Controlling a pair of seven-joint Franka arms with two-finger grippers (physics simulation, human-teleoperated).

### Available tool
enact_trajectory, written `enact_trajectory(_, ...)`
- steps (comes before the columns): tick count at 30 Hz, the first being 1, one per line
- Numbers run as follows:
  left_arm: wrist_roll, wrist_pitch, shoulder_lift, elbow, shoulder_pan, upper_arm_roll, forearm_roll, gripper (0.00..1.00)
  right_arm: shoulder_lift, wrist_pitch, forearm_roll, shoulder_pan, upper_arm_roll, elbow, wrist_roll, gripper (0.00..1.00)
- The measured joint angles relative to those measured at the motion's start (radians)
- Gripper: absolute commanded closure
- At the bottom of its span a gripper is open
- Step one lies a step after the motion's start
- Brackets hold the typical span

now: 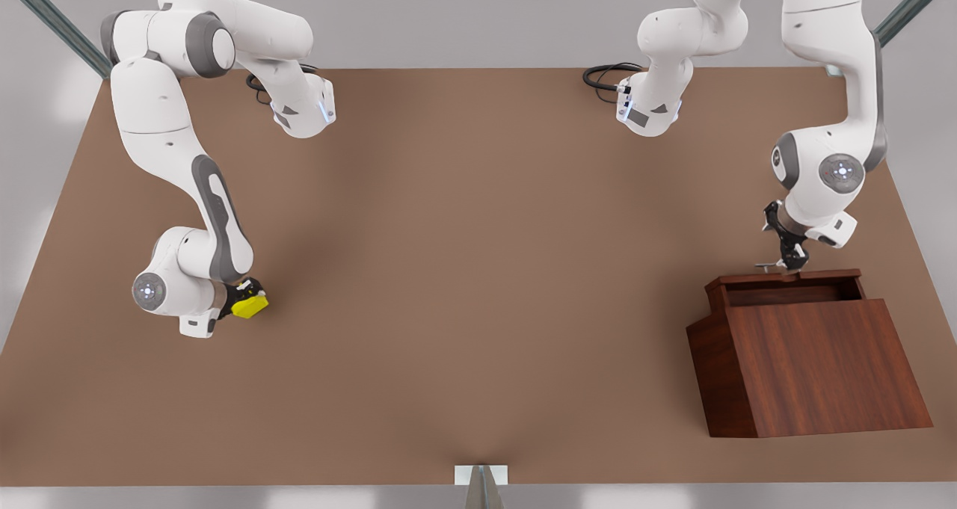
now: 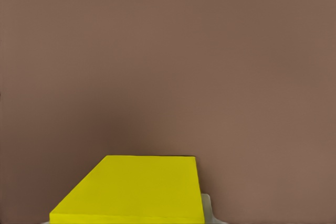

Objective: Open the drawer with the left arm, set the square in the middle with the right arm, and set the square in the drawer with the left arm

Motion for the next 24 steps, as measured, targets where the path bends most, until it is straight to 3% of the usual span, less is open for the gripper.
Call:
enact_trajectory(9,-0.004,-0.060,-0.010,0.012,0.008,-0.025,0.000,0.00,-0.097,-0.120,0.018,0.085,0.046,0.069,0.068,0.41)
enact_trajectory(16,-0.015,0.055,-0.025,0.013,-0.023,-0.014,0.040,0.00,-0.098,-0.203,0.001,0.379,0.049,0.227,0.216,0.41)
enact_trajectory(19,-0.024,0.100,-0.025,0.013,-0.041,-0.003,0.075,0.00,-0.053,-0.247,-0.016,0.497,0.049,0.356,0.307,0.40)
enact_trajectory(24,-0.041,0.150,-0.011,-0.017,-0.060,0.004,0.101,0.00,0.143,-0.351,-0.026,0.625,0.070,0.664,0.508,0.40)
